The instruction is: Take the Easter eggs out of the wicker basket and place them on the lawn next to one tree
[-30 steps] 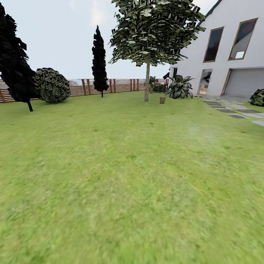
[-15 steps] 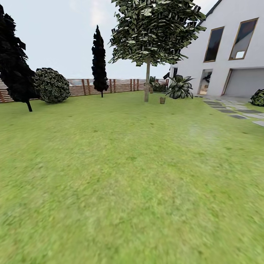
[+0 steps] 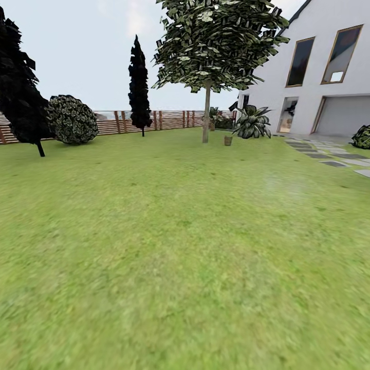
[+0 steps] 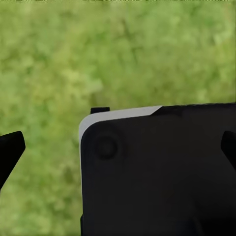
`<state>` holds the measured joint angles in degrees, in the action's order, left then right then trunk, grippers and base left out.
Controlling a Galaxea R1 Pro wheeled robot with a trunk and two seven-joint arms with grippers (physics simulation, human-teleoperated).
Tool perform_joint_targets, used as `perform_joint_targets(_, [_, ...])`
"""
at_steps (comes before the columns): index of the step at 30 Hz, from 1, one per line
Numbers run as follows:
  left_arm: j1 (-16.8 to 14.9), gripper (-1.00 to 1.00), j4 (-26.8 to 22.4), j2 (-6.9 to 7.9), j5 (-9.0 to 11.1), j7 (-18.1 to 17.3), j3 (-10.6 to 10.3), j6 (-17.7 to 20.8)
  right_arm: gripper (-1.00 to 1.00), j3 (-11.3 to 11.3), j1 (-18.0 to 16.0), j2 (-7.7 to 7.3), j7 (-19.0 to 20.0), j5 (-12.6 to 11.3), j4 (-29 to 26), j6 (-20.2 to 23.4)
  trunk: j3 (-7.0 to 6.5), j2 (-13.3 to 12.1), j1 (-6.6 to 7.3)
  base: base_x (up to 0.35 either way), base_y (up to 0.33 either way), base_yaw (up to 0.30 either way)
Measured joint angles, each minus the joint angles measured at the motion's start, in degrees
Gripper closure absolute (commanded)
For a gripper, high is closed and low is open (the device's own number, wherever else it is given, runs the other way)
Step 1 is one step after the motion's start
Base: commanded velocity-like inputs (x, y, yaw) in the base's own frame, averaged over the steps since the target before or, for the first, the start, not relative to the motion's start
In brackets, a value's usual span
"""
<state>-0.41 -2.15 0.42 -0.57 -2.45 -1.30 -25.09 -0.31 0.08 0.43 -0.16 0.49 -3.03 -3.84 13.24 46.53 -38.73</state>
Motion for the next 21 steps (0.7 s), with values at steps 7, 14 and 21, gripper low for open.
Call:
perform_joint_targets(7, [0.0,-1.0,0.0,0.0,0.0,0.0,-0.01,-0.53,-1.0,0.0,0.0,0.0,0.0,0.03,0.0,0.02,0.0,0.0,0.0,0.004,0.0,0.0])
perform_joint_targets(14, [0.0,-1.0,0.0,0.0,0.0,0.0,-0.01,-0.64,-1.0,0.0,0.0,0.0,0.0,0.03,0.01,0.0,0.0,0.0,0.0,0.0,0.0,0.0])
perform_joint_targets(21, [0.0,-1.0,0.0,0.0,0.0,0.0,-0.02,-0.66,-1.0,0.0,0.0,0.0,0.0,0.05,0.01,0.0,0.0,0.0,0.0,0.0,0.0,0.0])
